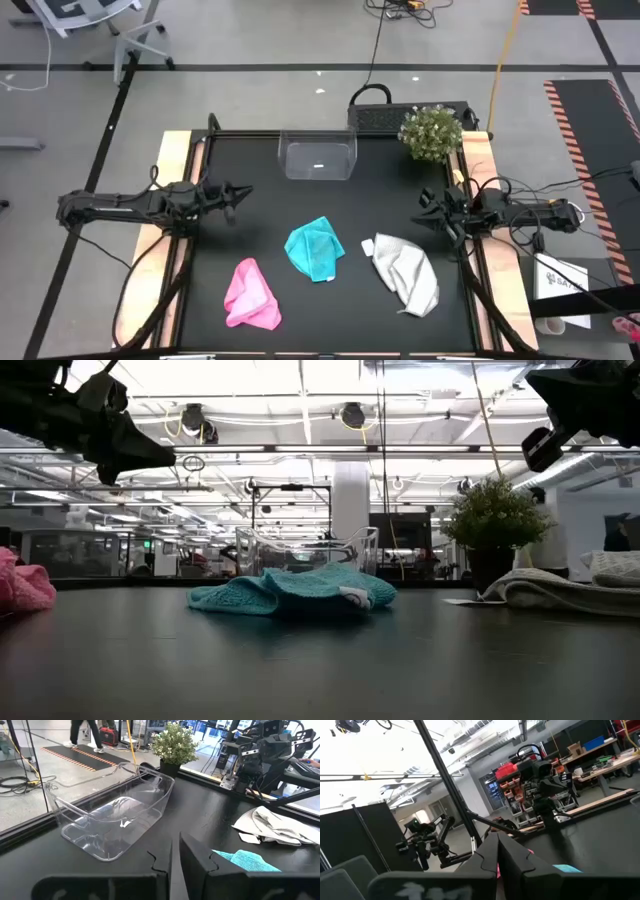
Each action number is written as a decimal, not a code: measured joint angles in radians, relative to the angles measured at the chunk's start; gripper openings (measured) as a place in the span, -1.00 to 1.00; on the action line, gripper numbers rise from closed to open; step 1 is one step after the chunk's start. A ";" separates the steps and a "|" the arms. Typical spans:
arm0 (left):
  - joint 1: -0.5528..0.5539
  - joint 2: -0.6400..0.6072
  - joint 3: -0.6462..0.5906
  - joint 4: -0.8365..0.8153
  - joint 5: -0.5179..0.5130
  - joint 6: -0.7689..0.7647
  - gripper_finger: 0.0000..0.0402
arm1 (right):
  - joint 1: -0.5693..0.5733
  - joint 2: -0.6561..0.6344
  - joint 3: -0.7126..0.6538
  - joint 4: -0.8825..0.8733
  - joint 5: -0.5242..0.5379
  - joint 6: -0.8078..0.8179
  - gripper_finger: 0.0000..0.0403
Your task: Fold microfiber towels
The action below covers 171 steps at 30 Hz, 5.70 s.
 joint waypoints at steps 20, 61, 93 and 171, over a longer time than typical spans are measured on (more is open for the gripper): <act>0.000 0.000 0.000 0.000 0.000 0.000 -0.82 | 0.000 0.000 0.000 0.000 0.000 0.000 -1.00; 0.000 0.000 0.000 0.000 0.000 0.000 -0.82 | 0.000 0.000 0.000 0.000 0.001 0.000 -1.00; 0.000 0.000 0.000 0.031 0.000 -0.091 -0.82 | 0.000 0.000 0.000 0.008 0.315 0.016 -1.00; 0.000 0.053 0.000 0.026 -0.078 -0.222 -0.82 | 0.148 1.309 1.117 -1.277 -0.024 0.195 -1.00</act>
